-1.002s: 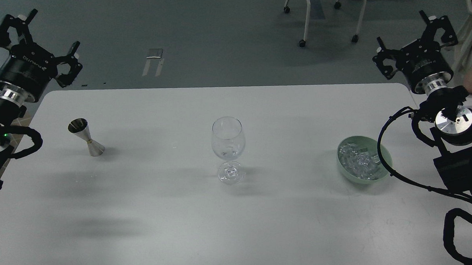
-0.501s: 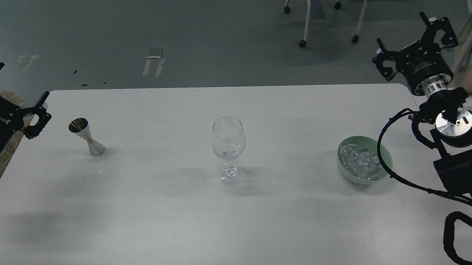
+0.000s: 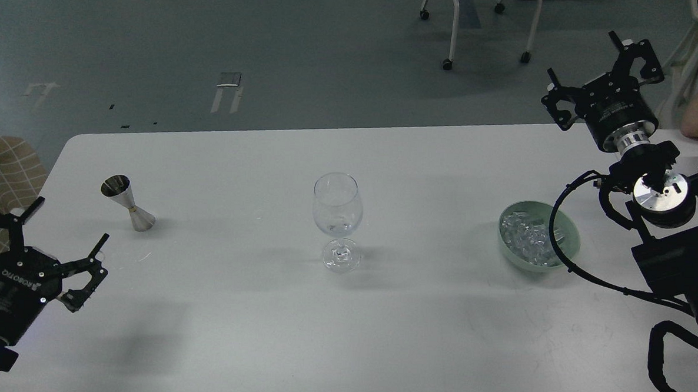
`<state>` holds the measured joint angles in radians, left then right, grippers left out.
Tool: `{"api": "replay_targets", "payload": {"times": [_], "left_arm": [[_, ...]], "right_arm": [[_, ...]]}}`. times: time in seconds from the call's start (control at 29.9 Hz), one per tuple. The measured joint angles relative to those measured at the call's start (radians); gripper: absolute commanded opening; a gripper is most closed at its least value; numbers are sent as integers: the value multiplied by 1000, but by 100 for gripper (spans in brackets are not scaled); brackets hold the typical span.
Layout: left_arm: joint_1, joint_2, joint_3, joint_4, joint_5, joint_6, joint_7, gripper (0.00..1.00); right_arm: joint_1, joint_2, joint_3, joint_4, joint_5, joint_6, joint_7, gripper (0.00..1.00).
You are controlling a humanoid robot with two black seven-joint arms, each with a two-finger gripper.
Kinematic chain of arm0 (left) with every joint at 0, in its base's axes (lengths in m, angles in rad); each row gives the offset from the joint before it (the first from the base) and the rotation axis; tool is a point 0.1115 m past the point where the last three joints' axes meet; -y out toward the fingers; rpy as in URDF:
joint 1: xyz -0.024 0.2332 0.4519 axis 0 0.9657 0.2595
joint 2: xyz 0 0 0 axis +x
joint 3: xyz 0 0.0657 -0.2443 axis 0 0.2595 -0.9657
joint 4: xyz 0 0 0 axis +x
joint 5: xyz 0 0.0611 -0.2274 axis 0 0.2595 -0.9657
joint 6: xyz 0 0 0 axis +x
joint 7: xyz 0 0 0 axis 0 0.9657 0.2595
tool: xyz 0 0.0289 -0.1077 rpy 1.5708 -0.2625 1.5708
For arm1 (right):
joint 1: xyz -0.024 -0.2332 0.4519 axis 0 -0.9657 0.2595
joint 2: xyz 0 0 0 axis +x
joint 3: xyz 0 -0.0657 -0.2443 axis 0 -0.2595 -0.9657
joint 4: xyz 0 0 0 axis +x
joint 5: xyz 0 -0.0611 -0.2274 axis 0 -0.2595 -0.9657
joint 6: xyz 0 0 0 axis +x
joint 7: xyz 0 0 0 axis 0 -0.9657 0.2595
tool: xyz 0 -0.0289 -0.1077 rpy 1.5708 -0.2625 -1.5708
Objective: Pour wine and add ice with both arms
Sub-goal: 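Lower the left gripper toward the silver jigger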
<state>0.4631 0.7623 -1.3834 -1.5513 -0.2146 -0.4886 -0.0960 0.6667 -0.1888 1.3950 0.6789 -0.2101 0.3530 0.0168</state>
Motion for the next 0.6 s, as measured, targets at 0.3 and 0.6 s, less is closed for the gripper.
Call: {"api": "replay_targets", "payload": {"times": [0.3, 0.6], "left_arm": [[15, -94, 14, 12, 62, 0, 0, 96], [-84, -200, 7, 59, 54, 12, 35, 97]], "right_arm": [[-10, -4, 3, 2, 0, 0, 0, 100], [-25, -5, 1, 5, -2, -2, 0, 100]]}}
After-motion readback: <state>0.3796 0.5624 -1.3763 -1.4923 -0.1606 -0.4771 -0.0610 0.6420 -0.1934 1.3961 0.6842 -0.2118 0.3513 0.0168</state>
